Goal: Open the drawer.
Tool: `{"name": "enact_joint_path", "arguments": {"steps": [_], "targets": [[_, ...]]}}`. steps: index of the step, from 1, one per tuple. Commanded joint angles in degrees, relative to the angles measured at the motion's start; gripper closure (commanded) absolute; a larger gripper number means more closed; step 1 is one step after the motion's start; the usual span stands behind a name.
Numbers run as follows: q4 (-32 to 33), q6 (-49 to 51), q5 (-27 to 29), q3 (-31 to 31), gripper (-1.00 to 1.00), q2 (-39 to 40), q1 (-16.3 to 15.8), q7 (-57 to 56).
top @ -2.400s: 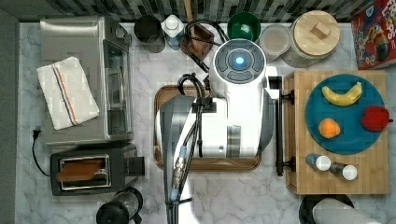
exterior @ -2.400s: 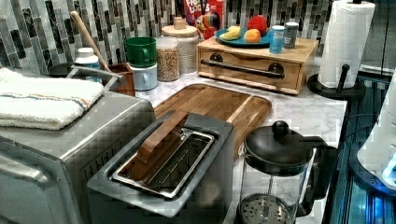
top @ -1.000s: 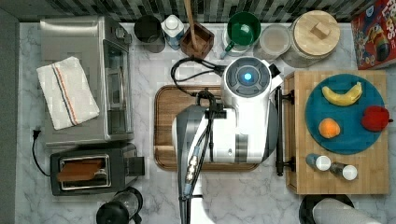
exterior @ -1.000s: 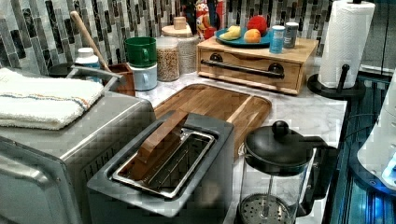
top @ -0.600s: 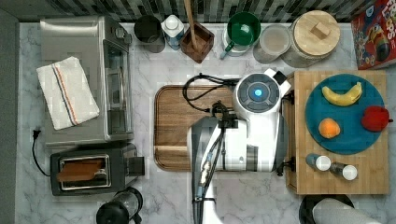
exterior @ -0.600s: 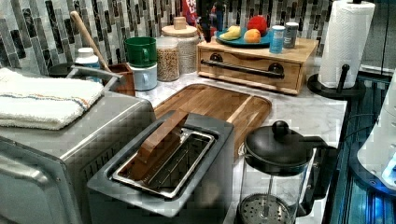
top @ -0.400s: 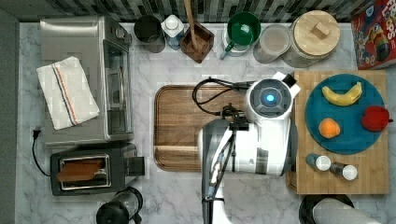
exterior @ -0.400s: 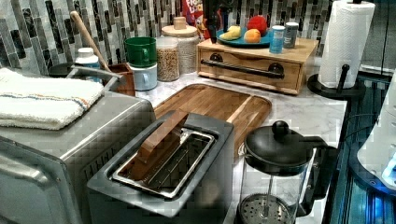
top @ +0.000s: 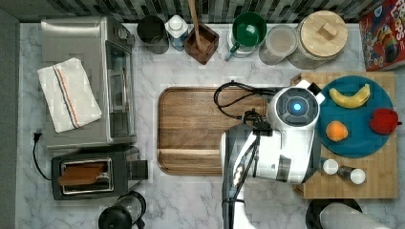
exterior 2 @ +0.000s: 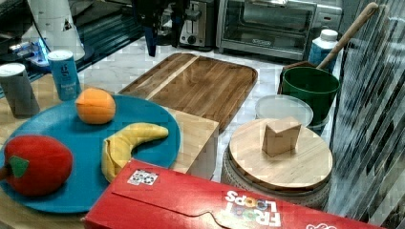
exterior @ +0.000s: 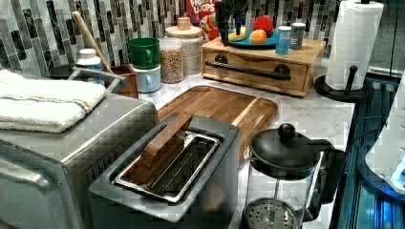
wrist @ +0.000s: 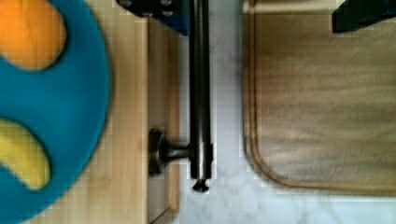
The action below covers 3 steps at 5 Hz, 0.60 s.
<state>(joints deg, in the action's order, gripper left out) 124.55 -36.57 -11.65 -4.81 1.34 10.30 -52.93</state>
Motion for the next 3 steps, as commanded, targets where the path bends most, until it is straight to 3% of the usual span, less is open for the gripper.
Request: {"name": "enact_joint_path", "arguments": {"steps": [1, 3], "targets": [[3.15, -8.9, -2.49, -1.33, -1.0, 2.14, 0.46, -3.84], [8.2, -21.46, -3.08, -2.74, -1.0, 5.77, 2.18, -6.98]]}}
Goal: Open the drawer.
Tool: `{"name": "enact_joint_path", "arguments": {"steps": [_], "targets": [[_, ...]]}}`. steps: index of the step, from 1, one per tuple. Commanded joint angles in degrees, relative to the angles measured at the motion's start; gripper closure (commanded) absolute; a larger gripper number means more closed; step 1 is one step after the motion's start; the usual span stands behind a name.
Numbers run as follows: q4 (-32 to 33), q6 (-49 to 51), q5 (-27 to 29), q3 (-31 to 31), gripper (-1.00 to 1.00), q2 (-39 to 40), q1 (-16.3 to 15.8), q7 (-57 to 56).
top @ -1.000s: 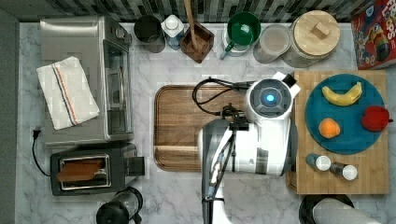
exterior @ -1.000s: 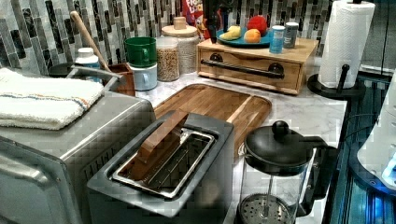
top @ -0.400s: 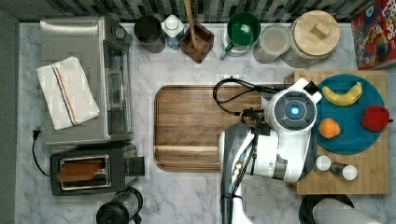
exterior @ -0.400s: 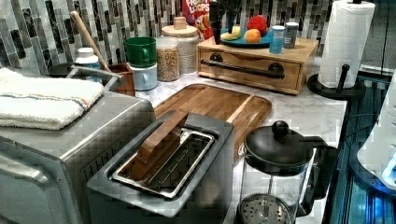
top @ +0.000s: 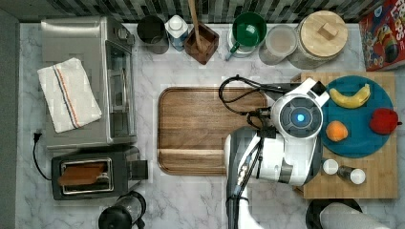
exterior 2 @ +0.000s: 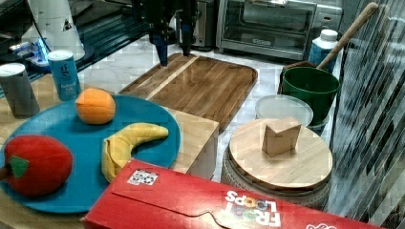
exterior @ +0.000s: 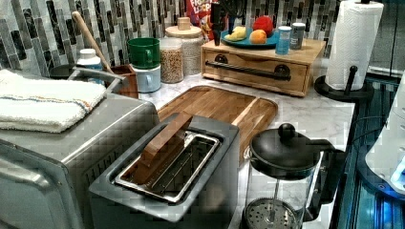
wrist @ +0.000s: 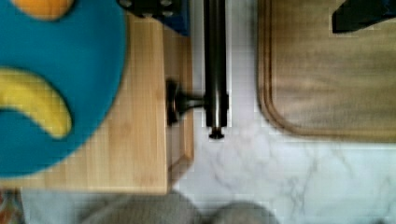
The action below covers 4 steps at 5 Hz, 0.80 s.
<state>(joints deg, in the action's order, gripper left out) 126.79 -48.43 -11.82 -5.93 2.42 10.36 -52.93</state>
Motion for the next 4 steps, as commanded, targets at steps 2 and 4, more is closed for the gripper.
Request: {"name": "enact_joint_path", "arguments": {"steps": [2, 4], "targets": [[9.24, -12.11, -6.24, -0.95, -1.0, 5.23, 5.01, -4.84], [12.21, -18.15, -6.34, -1.29, -1.0, 7.81, 3.54, 0.77]]}}
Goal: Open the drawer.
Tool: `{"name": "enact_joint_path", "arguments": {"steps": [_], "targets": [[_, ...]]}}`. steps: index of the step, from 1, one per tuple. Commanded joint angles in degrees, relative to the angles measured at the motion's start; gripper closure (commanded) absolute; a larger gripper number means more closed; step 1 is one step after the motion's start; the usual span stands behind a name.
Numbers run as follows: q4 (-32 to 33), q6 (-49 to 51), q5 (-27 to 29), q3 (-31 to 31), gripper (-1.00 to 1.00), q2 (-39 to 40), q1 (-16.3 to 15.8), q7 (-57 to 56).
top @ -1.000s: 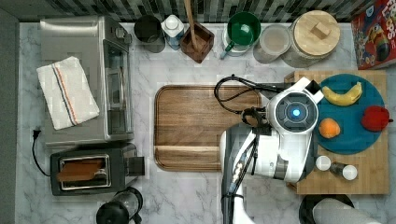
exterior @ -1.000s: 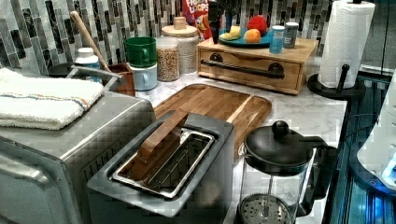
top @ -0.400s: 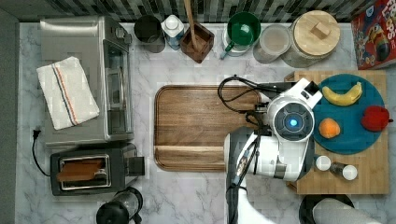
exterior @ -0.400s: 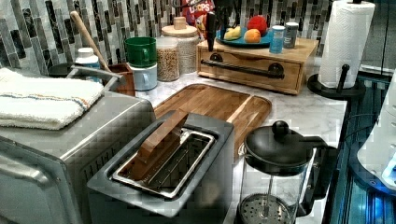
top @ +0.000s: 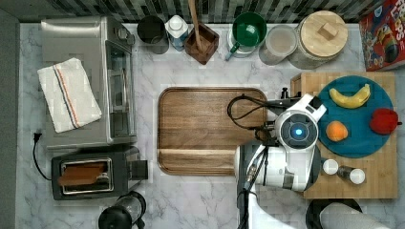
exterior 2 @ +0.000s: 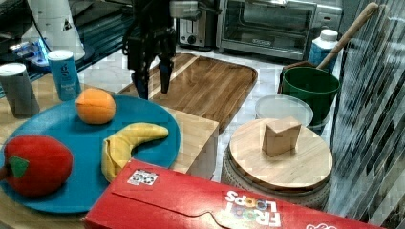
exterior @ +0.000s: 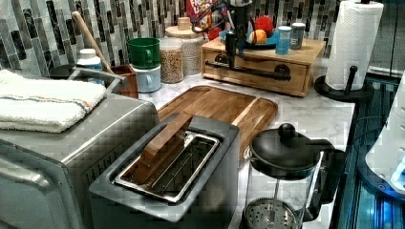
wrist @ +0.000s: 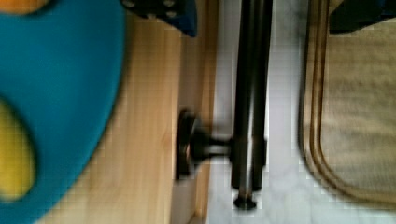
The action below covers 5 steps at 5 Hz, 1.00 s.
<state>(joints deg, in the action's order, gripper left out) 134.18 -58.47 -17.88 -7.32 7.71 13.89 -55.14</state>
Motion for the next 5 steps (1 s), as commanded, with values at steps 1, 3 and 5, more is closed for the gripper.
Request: {"name": "enact_joint_path", "arguments": {"steps": [1, 3, 5], "targets": [[4.54, -8.1, -0.66, -1.2, -1.0, 3.31, -3.0, 6.25], [2.0, -2.65, 3.18, 2.78, -1.0, 2.68, -2.01, 2.24], [0.47, -1.84, 3.02, 5.51, -1.0, 3.98, -7.17, 10.74]]}}
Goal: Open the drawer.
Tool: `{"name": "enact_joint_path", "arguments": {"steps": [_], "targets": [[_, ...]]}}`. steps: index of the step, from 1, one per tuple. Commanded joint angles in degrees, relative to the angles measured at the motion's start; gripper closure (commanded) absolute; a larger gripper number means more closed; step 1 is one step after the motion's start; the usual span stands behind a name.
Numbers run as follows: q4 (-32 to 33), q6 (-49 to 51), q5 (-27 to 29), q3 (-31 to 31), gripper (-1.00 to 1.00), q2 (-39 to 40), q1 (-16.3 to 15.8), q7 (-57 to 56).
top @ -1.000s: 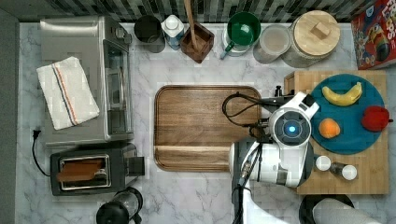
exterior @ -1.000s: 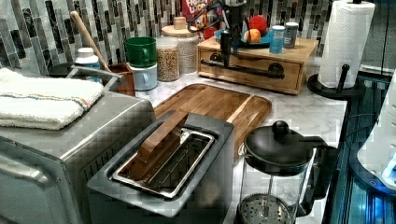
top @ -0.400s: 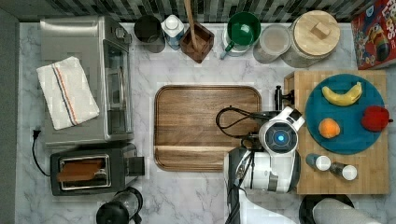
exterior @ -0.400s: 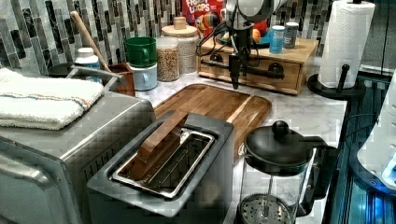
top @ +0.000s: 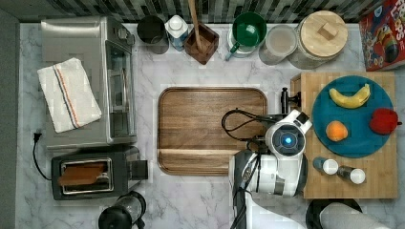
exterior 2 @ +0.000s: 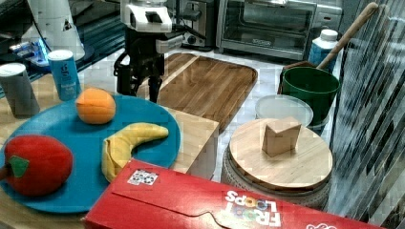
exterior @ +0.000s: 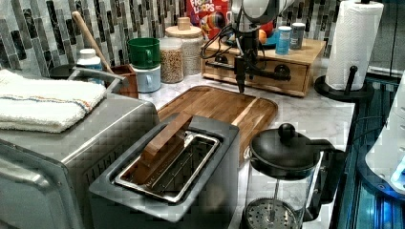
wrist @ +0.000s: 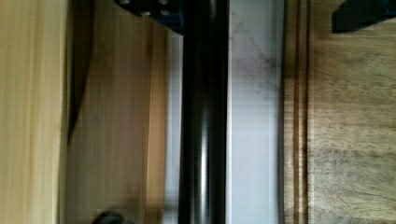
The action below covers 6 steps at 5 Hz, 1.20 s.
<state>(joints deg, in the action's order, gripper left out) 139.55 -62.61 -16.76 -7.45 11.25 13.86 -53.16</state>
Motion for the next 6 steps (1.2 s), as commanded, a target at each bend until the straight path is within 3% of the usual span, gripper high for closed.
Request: {"name": "enact_joint_path", "arguments": {"steps": [1, 4, 6], "targets": [[-5.2, 1.56, 1.1, 7.32, -1.0, 1.59, -10.07, 15.42], [-3.59, 2.26, 3.28, 14.99, -1.0, -0.22, -15.05, 21.89], [-4.83, 2.84, 2.78, 18.55, -1.0, 0.38, -15.88, 26.53]]}}
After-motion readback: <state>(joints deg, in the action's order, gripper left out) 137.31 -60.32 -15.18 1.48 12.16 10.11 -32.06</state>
